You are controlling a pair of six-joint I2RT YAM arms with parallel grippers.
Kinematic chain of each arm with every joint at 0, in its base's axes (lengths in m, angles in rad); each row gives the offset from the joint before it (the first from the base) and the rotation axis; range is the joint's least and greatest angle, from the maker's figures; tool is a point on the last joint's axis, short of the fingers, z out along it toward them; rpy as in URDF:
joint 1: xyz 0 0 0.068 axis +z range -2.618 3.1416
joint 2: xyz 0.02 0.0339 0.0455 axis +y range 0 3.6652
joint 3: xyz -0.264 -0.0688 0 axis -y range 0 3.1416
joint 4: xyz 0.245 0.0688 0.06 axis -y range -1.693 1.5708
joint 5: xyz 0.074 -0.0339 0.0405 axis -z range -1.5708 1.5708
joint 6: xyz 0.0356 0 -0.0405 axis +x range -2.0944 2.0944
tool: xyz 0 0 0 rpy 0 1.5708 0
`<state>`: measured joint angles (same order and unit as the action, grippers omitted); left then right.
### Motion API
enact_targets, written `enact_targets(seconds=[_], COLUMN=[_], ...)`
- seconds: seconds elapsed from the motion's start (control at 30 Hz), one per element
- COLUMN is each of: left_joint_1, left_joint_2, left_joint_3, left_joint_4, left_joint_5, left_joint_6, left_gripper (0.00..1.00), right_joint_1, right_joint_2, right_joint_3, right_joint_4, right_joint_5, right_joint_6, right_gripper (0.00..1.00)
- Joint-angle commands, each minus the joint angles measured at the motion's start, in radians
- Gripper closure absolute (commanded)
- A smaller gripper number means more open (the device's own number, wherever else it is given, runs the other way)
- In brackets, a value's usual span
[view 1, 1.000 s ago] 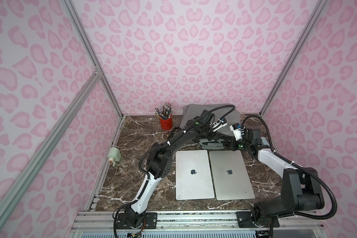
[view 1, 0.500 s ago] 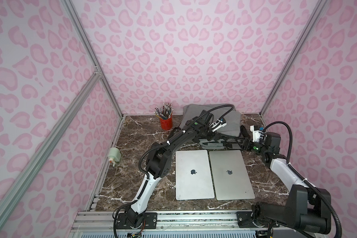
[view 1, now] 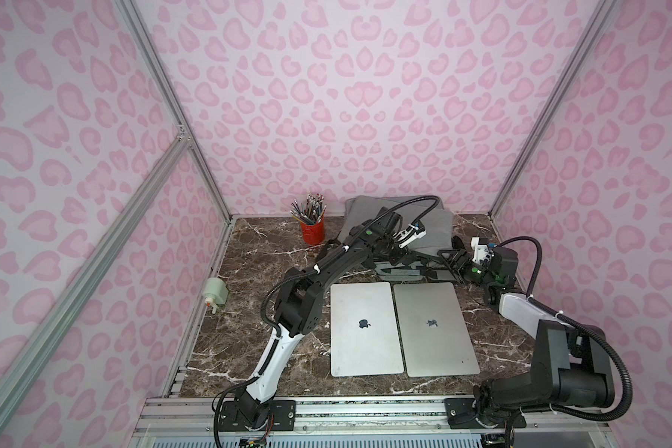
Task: Open the zippered laptop bag and take out the laptop
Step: Unzip the zipper on the zippered laptop bag.
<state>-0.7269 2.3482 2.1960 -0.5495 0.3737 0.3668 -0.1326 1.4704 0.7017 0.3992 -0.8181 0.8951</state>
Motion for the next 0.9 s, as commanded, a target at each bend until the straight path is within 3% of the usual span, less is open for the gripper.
enact_targets(seconds=[0.0,0.13,0.3,0.5,0.7,0.87], left_joint_1=[-0.006,-0.005,-0.011,-0.015,-0.045,-0.097], left_joint_2=[-0.022,-0.028,-0.038,-0.062,-0.106,-0.169], left_joint_3=[0.006,0.005,0.006,0.006,-0.022,-0.173], left_joint_4=[0.01,0.0,-0.021,-0.039,-0.079,0.025], left_joint_5=[0.062,0.056,0.047,0.027,-0.022,-0.079], left_joint_6=[-0.022,-0.027,-0.026,-0.082,-0.244,-0.451], left_gripper=[0.91,0.9,0.84,0.71,0.54,0.52], right_joint_1=[0.006,0.022,0.013,0.007,0.007,0.005], right_joint_2=[0.04,0.061,0.074,0.056,0.055,0.054], right_joint_3=[0.003,-0.001,0.002,0.009,0.02,0.03], right_joint_4=[0.086,0.12,0.141,0.122,0.127,0.12], right_joint_5=[-0.006,-0.012,-0.022,-0.014,-0.028,-0.047], right_joint_6=[0.1,0.137,0.153,0.152,0.161,0.164], right_gripper=[0.38,0.46,0.78,0.98,1.0,1.0])
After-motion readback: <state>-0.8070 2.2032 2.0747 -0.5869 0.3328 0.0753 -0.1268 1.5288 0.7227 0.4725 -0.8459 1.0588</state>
